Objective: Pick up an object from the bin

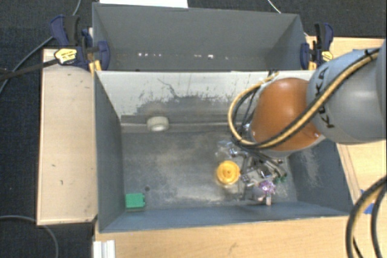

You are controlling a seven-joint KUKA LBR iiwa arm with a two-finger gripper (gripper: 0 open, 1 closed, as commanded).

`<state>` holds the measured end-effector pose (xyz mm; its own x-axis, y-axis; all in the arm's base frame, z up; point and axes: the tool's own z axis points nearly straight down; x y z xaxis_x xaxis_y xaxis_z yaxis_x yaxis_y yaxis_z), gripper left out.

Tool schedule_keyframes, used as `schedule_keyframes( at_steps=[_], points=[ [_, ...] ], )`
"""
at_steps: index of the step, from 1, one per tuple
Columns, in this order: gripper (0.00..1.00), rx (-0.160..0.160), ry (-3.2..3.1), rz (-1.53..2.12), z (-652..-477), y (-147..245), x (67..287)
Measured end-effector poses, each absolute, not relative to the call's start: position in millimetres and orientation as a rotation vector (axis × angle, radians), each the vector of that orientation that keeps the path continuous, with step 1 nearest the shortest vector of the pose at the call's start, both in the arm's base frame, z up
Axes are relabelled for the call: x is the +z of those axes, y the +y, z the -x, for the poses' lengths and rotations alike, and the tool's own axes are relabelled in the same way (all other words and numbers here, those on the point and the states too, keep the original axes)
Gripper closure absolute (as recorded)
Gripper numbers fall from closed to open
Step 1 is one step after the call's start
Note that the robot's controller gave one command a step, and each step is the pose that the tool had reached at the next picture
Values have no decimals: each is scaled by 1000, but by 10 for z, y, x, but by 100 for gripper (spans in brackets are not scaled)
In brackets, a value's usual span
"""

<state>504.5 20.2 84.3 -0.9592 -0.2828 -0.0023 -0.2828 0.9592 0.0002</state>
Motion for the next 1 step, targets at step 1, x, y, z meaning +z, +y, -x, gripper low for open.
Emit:
schedule_keyframes(
  at_steps=[1],
  points=[
    [100,3,3127,243,-5093,23,769]
  ],
)
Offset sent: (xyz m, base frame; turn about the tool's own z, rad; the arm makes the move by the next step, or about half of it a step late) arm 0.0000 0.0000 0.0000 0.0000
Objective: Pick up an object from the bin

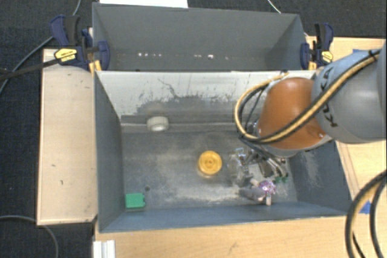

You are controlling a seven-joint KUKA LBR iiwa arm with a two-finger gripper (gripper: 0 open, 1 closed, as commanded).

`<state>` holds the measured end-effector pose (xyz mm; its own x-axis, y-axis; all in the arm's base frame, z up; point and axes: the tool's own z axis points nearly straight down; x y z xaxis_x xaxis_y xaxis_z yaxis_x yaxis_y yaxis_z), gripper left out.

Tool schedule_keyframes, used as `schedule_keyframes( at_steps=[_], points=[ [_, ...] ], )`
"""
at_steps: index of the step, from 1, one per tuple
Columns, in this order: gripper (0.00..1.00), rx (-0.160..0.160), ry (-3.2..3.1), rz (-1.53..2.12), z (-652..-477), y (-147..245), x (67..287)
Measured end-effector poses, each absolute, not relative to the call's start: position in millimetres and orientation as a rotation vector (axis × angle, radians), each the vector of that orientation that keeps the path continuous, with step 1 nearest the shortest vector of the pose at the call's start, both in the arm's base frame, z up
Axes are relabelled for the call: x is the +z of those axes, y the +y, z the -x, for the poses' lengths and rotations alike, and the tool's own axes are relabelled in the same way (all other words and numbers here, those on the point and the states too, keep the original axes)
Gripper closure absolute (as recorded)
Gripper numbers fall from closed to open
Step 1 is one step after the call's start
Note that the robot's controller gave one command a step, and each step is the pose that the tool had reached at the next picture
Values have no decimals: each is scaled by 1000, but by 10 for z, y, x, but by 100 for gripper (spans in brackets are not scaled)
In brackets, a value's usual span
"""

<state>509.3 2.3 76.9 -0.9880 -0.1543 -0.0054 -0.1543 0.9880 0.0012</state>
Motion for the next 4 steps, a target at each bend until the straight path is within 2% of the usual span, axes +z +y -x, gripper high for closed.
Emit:
schedule_keyframes(
  at_steps=[1,2,3,4],
  points=[
    [0,3,3127,241,-5093,23,769],
    [0,3,3127,241,-5093,23,769],
    [0,3,3107,409,-5402,432,726],
    [0,4,3111,392,-5374,352,711]
  ],
)
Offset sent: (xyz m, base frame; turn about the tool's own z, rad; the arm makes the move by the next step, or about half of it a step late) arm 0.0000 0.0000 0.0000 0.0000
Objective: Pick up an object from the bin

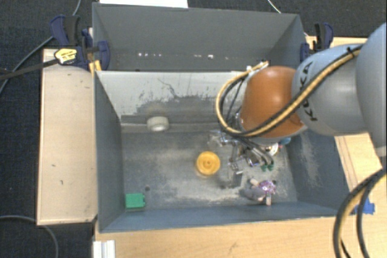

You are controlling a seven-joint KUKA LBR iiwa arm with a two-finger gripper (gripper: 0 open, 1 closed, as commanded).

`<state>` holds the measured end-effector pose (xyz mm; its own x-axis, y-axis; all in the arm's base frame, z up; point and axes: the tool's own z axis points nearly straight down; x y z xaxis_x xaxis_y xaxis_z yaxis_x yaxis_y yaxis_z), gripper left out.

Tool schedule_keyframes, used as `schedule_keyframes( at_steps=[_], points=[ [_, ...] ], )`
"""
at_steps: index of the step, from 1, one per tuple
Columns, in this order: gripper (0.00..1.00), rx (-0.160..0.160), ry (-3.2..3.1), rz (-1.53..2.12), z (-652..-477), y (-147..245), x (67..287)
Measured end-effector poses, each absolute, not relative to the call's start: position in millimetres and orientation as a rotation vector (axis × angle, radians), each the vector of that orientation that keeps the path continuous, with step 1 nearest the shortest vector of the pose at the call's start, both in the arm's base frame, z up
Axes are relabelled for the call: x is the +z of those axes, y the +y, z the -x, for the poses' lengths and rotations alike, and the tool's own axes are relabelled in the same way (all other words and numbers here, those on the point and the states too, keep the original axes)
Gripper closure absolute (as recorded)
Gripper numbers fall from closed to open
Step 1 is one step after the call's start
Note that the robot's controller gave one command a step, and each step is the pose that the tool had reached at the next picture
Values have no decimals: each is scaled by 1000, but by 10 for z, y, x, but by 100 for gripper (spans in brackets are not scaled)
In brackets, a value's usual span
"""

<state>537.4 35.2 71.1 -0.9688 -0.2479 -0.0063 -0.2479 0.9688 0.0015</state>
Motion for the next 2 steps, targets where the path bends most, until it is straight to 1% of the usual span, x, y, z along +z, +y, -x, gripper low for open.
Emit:
schedule_keyframes(
  at_steps=[1,2],
  points=[
    [0,0,2919,1129,-5534,436,739],
    [0,4,2955,1035,-5538,618,745]
  ],
)
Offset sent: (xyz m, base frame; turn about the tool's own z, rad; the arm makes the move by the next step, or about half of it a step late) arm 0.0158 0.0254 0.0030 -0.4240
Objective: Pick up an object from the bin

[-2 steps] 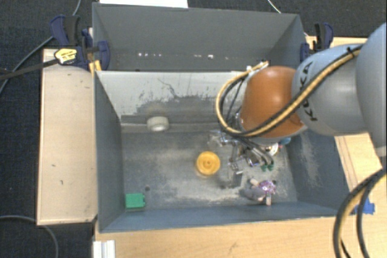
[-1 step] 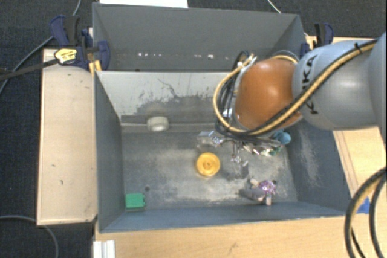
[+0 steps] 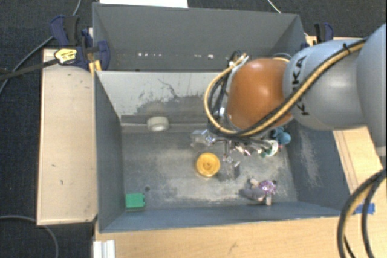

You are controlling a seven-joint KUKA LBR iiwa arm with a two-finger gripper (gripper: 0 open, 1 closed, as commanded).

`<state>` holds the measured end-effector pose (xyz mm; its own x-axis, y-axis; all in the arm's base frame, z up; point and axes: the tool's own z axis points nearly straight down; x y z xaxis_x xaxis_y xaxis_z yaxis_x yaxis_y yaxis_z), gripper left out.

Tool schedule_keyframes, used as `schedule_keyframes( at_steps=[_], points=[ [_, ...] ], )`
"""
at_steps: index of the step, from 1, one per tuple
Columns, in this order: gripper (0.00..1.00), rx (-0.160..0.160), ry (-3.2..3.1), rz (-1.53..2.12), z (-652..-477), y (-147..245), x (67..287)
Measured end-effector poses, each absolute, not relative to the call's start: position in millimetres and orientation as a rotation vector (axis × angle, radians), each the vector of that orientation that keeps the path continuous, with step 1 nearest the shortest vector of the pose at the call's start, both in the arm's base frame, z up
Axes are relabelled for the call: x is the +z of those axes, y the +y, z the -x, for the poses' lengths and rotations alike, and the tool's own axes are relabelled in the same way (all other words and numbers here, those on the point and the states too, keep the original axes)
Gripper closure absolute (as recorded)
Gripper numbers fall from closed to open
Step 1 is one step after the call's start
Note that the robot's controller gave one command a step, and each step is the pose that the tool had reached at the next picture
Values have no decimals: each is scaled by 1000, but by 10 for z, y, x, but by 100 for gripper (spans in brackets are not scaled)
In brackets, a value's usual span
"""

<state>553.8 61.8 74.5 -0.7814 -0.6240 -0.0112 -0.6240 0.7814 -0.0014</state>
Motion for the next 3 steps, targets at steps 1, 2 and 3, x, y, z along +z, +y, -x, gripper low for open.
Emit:
schedule_keyframes(
  at_steps=[1,2,3],
  points=[
    [100,-3,2606,1724,-5602,896,703],
    [100,-3,2609,1722,-5602,896,704],
    [100,-1,2597,1734,-5640,882,1462]
  ],
)
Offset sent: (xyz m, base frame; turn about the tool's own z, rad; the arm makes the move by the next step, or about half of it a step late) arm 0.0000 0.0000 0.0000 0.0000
